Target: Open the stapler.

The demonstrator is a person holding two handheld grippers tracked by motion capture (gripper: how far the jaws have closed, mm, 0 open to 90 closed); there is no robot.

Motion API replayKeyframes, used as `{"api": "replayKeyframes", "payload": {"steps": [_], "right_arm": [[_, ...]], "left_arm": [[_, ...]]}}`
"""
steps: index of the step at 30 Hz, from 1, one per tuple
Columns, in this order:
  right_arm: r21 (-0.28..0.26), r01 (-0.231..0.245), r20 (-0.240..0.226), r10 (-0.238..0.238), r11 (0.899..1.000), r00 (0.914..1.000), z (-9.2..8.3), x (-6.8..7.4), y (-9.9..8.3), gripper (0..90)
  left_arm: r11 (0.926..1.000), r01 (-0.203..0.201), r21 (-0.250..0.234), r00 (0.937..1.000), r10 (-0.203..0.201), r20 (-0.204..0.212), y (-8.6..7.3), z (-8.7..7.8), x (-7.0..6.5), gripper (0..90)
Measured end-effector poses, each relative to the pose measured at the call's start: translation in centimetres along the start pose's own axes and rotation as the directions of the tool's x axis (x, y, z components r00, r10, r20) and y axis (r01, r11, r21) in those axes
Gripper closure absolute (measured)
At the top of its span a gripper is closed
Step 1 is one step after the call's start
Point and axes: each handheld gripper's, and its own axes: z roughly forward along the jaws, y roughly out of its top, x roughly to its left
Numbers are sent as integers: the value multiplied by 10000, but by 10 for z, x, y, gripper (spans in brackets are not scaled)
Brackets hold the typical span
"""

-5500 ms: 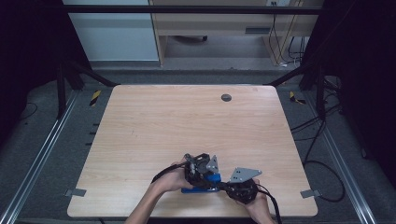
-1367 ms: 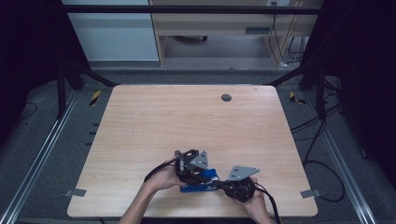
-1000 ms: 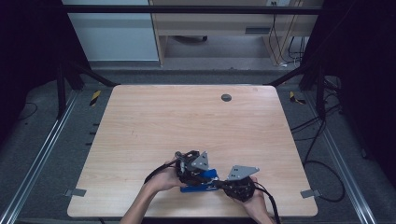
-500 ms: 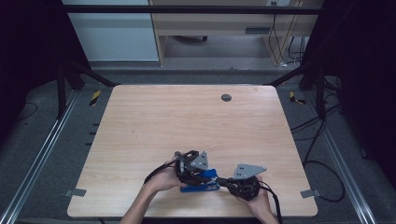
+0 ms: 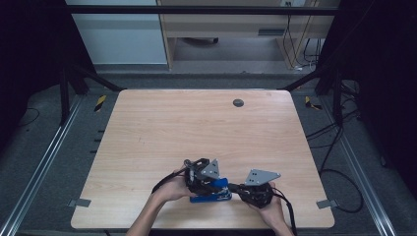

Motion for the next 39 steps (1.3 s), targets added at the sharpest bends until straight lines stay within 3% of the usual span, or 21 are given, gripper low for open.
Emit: {"api": "replayKeyframes", "payload": {"steps": [7,9,11,18,20,21,23,27,29,32,34,39], "right_arm": [[4,-2,11,2,10000,10000,0,-1,0,900],[-6,-29,-4,29,10000,10000,0,-1,0,900],[-24,-28,-15,28,10000,10000,0,-1,0,900],[-43,-78,-64,78,10000,9999,0,-1,0,900],[-44,-79,-52,79,10000,10000,0,-1,0,900],[-58,-101,-69,101,9999,9999,0,-1,0,900],[-58,-93,-35,93,9999,10000,0,-1,0,900],[-86,-125,-66,124,9999,9999,0,-2,-1,900],[-117,-147,-74,146,9998,9999,0,-2,-1,900],[-149,-206,-92,205,9997,9997,0,-2,-1,900],[-157,-213,-94,211,9997,9997,0,-2,-1,900],[-218,-212,-103,210,9995,9997,0,-2,-1,900]], "left_arm": [[10000,77,7,9999,-77,-85,1,1,-1,643],[9998,180,-132,9996,-183,-234,1,-2,-1,582],[9995,237,-222,9990,-245,-360,2,-6,-2,503],[9983,483,-334,9948,-511,-887,-1,-27,-7,452],[9966,543,-622,9942,-598,-898,-2,-31,-8,439],[9955,653,-682,9896,-734,-1235,-4,-34,-8,437],[9914,882,-965,9849,-1013,-1402,-6,-39,-9,432],[9769,1480,-1540,9682,-1749,-1787,-9,-48,-8,436],[9650,1733,-1967,9583,-2113,-1923,-10,-52,-8,439],[9380,2174,-2699,9377,-2775,-2092,-11,-56,-8,450],[9310,2190,-2919,9240,-2940,-2444,-10,-57,-10,460],[9135,2100,-3485,9094,-3133,-2735,-9,-54,-19,475]]}}
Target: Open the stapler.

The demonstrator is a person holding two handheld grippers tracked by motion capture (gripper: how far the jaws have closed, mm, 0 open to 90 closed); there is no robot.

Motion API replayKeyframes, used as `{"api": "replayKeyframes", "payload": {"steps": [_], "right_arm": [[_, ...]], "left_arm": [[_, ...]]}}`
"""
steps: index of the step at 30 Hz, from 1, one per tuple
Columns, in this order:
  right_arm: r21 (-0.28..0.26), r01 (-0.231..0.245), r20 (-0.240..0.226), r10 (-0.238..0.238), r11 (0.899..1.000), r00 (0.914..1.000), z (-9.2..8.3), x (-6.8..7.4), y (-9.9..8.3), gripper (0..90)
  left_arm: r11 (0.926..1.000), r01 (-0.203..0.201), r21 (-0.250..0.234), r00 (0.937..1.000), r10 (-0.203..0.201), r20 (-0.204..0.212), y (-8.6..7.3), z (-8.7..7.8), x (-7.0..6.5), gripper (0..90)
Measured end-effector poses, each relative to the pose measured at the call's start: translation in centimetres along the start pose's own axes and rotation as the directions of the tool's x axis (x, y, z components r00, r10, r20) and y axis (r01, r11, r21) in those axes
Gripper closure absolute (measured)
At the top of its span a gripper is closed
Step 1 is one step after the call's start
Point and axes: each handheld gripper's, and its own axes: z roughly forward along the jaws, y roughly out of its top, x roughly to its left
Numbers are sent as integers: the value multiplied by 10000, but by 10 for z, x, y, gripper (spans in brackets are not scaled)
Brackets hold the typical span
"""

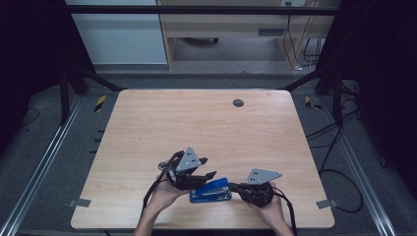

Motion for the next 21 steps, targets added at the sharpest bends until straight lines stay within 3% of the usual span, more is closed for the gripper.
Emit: {"api": "replayKeyframes", "payload": {"steps": [3,8,14,17,19,21], "right_arm": [[-37,-18,-9,18,10000,10000,0,0,0,900],[-68,17,-24,-17,10000,10000,0,0,0,900],[-93,41,-31,-41,9999,10000,0,0,0,900],[-93,50,-40,-50,9999,10000,0,0,0,900],[-73,70,-38,-70,9999,10000,0,0,0,900],[-47,68,-42,-68,10000,10000,0,0,0,900]], "left_arm": [[9989,288,-367,9996,-289,-19,-5,-2,-4,483],[9923,801,-942,9929,-877,-802,-16,-6,-15,546],[9734,1552,-1685,9725,-1805,-1470,-37,-8,-30,616],[9613,1690,-2178,9646,-2067,-1640,-45,-10,-38,663],[9577,1653,-2355,9598,-2111,-1849,-48,-11,-43,677],[9493,1787,-2586,9502,-2347,-2048,-54,-11,-49,708]]}}
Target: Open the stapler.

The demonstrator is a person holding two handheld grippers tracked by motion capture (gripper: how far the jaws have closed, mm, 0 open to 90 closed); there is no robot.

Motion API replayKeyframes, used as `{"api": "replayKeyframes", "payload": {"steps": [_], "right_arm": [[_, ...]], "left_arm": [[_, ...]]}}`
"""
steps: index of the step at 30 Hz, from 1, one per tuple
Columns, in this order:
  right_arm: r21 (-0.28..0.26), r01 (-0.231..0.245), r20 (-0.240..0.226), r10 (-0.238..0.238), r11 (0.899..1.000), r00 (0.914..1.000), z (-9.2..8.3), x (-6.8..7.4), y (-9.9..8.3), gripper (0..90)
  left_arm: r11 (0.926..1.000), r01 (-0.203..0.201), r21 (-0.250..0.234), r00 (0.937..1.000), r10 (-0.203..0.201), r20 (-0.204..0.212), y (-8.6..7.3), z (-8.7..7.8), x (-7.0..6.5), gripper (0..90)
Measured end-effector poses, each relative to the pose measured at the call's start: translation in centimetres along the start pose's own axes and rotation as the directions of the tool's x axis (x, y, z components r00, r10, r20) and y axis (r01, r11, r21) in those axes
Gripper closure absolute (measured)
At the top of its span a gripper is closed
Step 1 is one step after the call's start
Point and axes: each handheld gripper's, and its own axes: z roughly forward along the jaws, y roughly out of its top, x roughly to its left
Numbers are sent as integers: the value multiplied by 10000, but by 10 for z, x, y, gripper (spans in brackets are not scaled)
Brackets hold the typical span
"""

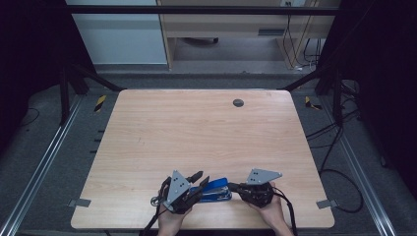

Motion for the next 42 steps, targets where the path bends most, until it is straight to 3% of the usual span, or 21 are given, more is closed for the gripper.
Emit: {"api": "replayKeyframes", "payload": {"steps": [3,8,12,23,31,42], "right_arm": [[7,13,-23,-13,10000,10000,0,0,0,900],[29,18,-6,-18,10000,10000,1,1,0,900],[25,10,-16,-10,10000,10000,1,1,0,900],[18,-6,-15,6,10000,10000,1,1,0,900],[-6,-10,-35,10,10000,10000,1,0,0,900],[-9,-29,-49,29,10000,10000,2,0,0,900]], "left_arm": [[9997,171,-170,9983,-180,-545,-8,-3,-5,740],[9974,554,-468,9952,-589,-779,-21,-6,-10,805],[9972,589,-453,9937,-629,-928,-32,-7,-18,851],[9977,630,-258,9929,-653,-993,-58,3,-46,894],[9989,469,50,9944,-462,-955,-67,20,-56,895],[9965,738,382,9913,-691,-1124,-73,34,-61,895]]}}
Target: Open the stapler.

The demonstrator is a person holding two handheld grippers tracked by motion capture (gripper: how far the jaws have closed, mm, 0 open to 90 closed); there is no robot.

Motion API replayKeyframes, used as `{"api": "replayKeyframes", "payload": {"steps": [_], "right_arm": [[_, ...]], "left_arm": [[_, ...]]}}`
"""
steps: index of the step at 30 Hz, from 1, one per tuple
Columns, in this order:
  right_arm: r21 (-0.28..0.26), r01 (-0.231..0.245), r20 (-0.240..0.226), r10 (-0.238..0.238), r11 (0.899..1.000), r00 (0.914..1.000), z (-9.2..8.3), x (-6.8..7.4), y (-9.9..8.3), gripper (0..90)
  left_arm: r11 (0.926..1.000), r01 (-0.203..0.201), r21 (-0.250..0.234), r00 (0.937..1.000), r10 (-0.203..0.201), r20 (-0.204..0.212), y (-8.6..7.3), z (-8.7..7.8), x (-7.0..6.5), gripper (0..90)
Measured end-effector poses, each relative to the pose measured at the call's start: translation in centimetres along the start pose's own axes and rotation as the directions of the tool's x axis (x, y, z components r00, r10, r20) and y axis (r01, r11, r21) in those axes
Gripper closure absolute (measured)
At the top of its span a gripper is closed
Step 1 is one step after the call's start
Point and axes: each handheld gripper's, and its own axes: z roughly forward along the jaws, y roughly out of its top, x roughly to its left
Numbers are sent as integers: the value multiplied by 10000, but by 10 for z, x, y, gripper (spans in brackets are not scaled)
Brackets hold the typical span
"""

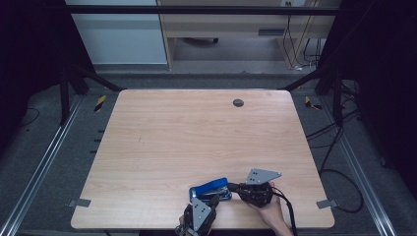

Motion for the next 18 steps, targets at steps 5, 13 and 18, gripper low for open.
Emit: {"api": "replayKeyframes", "payload": {"steps": [5,13,18], "right_arm": [[-1,2,0,-2,10000,10000,0,0,0,900],[2,12,1,-12,10000,10000,0,0,0,900],[4,9,7,-9,10000,10000,0,0,1,900]], "left_arm": [[9999,13,108,10000,-12,-55,-3,5,-3,895],[9994,341,13,9987,-340,-367,-1,6,-5,895],[9991,426,33,9982,-424,-424,0,8,-5,895]]}}
